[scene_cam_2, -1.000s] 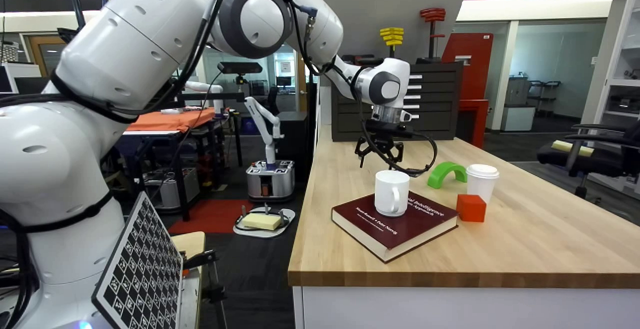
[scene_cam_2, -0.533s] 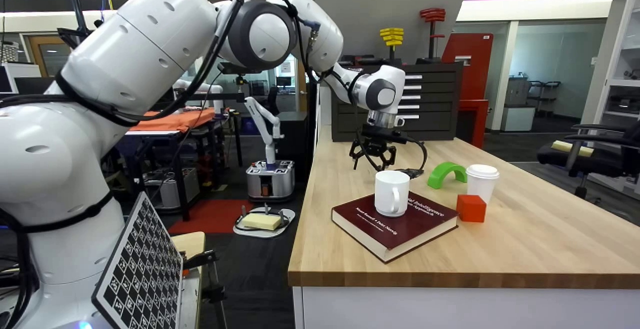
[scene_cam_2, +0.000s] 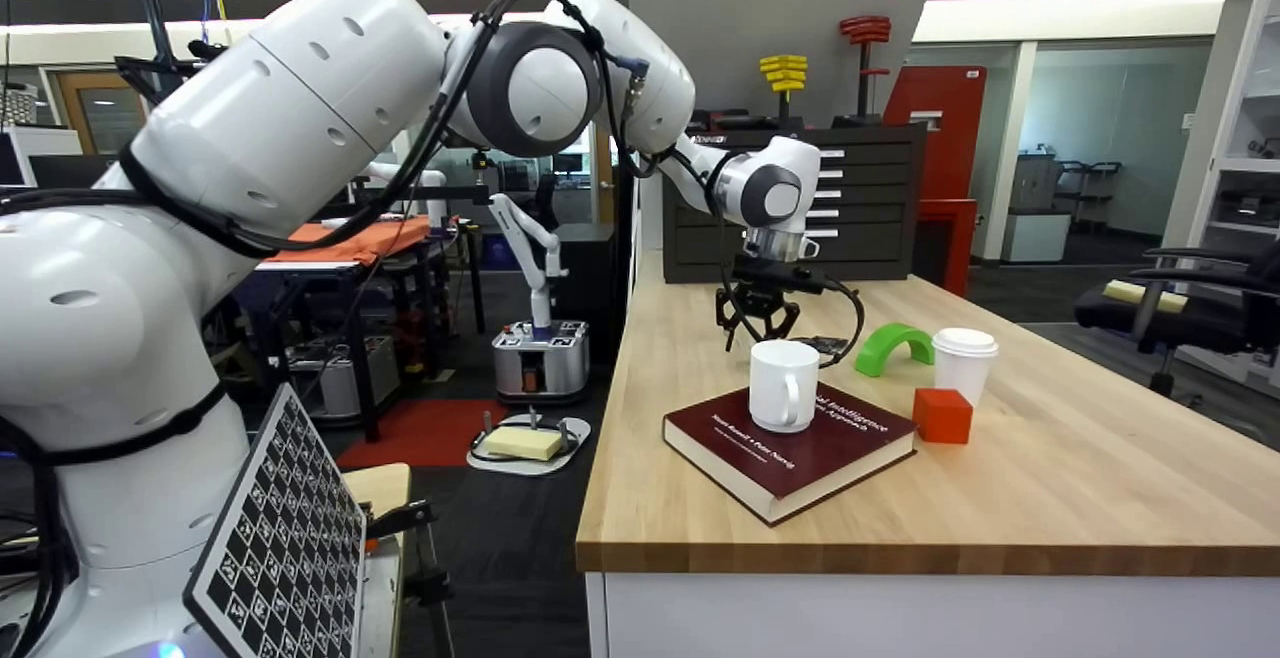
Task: Put the teabag in the cup on the book
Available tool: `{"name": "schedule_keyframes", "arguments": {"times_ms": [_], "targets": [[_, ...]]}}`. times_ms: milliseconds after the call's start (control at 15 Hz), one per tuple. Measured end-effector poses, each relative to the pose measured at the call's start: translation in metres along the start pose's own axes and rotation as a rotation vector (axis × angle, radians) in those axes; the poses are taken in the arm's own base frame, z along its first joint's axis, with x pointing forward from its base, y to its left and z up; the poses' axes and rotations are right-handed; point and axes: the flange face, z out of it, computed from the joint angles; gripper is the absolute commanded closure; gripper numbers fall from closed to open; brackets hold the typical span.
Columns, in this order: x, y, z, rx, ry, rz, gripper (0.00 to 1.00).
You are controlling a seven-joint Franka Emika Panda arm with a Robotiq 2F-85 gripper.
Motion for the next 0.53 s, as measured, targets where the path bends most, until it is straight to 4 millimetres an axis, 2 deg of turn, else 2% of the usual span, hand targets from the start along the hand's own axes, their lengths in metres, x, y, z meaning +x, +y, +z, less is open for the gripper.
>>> {"name": "schedule_keyframes", "arguments": {"times_ms": [267, 533], "targets": [[-0.004, 0.0049, -0.0038, 0.0, -0.011, 0.008, 0.97], [-0.0078, 0.0086, -0.0063, 0.005, -0.024, 0.015, 1.0]]}}
